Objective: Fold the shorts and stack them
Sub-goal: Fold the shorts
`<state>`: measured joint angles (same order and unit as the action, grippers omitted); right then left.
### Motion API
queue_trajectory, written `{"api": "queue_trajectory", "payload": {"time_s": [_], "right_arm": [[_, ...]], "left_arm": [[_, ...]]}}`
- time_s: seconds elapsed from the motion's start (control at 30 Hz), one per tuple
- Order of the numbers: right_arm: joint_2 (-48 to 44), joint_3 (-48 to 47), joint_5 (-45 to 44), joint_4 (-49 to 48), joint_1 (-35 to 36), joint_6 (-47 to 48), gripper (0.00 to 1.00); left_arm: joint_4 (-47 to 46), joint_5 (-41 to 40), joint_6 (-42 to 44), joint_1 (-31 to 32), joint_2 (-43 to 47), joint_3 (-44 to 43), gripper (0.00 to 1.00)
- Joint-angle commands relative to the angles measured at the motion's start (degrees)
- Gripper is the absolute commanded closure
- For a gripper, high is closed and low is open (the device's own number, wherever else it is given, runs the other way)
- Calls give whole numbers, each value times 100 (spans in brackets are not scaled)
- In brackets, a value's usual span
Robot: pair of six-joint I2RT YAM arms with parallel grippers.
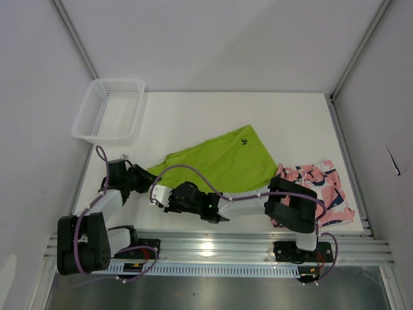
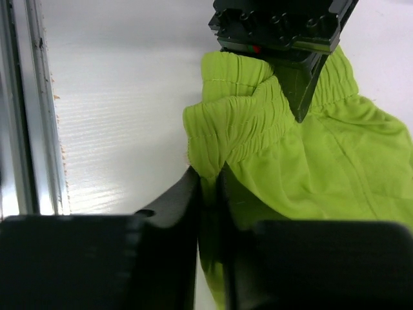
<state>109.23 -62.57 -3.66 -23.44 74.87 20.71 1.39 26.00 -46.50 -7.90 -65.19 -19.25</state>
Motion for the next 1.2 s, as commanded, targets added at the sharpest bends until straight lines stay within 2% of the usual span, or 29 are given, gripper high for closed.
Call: {"api": "queue_trajectory", "payload": {"time_s": [0.0, 0.07, 0.17, 0.3, 0.4, 0.43, 0.5, 0.6, 0.63, 0.7, 0.8, 0.97, 1.17], "right_arm": [[-191, -142, 393, -240, 212, -84, 77], [-305, -124, 366, -257, 169, -242, 62], [-603, -98, 673, -91, -103, -523, 49], [-1095, 95, 1287, 15, -620, -1338, 44], [-1412, 324, 1315, 76, -1104, -2024, 49], [-1457, 350, 1246, 242, -1228, -2175, 56], [-1510, 385, 940, 401, -1457, -2465, 61], [-1414, 351, 536, 822, -1826, -2852, 74], [-1352, 333, 385, 893, -1931, -3053, 81], [-1343, 341, -123, 1121, -2055, -3274, 89], [-1396, 350, -442, 1551, -2494, -3810, 100], [-1509, 473, -443, 2001, -3223, -4251, 100], [-1326, 772, -390, 1923, -3137, -4242, 100]], "left_arm": [[-805, -87, 115, -71, -125, -264, 80], [-886, 1, 167, -71, -257, -290, 88], [-939, -7, 273, -89, -389, -404, 94], [-869, -121, 474, -106, -530, -720, 99], [-675, -165, 755, -115, -740, -931, 100], [-571, -183, 835, -115, -802, -1132, 100], [-491, -218, 958, -115, -977, -1274, 100], [-701, -165, 924, -115, -1074, -1222, 100], [-736, -148, 941, -115, -1118, -1222, 99], [-763, -156, 1028, -115, -1171, -1231, 98], [-623, -384, 1160, -115, -1207, -1318, 98], [-183, -850, 1266, -115, -1189, -1635, 98], [748, -1211, 1135, -115, -1338, -2285, 98]]}}
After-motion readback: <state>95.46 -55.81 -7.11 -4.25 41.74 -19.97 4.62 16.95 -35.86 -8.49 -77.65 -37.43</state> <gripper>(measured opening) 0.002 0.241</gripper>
